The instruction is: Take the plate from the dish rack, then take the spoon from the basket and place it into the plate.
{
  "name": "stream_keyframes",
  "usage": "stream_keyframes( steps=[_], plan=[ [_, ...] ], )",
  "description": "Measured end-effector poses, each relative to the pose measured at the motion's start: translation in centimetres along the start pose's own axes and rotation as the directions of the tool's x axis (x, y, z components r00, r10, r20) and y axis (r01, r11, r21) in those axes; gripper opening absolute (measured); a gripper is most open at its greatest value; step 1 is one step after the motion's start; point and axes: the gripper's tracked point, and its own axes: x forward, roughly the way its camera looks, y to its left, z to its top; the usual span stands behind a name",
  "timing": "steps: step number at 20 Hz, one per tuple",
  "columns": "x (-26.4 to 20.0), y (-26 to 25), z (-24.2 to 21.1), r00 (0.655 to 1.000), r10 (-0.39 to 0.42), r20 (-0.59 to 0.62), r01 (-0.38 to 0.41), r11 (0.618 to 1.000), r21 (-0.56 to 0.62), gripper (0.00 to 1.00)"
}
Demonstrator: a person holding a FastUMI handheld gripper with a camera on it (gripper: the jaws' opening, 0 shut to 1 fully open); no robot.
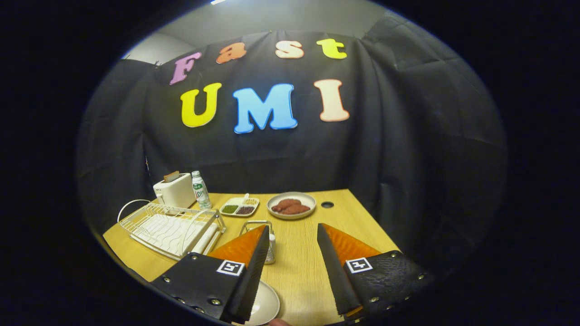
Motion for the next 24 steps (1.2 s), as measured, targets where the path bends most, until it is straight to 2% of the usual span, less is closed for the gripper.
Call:
stream_keyframes(
  steps=[2,4,11,14,19,22,23,24],
  plan=[
    [0.8,1.0,0.8,0.997,0.028,0.073,-0.022,0.997,-0.078,0.67],
    [1.9,2.1,0.2,0.995,0.051,0.084,-0.043,0.994,-0.101,0.67],
    [7.6,3.1,-2.5,0.989,0.045,0.141,-0.044,0.999,-0.011,0.67],
    [9.9,2.6,-4.5,0.991,0.017,0.136,-0.02,0.999,0.026,0.67],
    [12.6,3.2,-6.9,0.994,0.029,0.109,-0.037,0.997,0.074,0.66],
    [12.4,3.7,-7.2,0.995,0.053,0.082,-0.06,0.995,0.084,0.47],
    [13.1,4.0,-7.4,0.995,0.046,0.088,-0.054,0.994,0.093,0.33],
    [13.4,4.8,-7.5,0.994,0.073,0.076,-0.08,0.993,0.092,0.19]
  ],
)
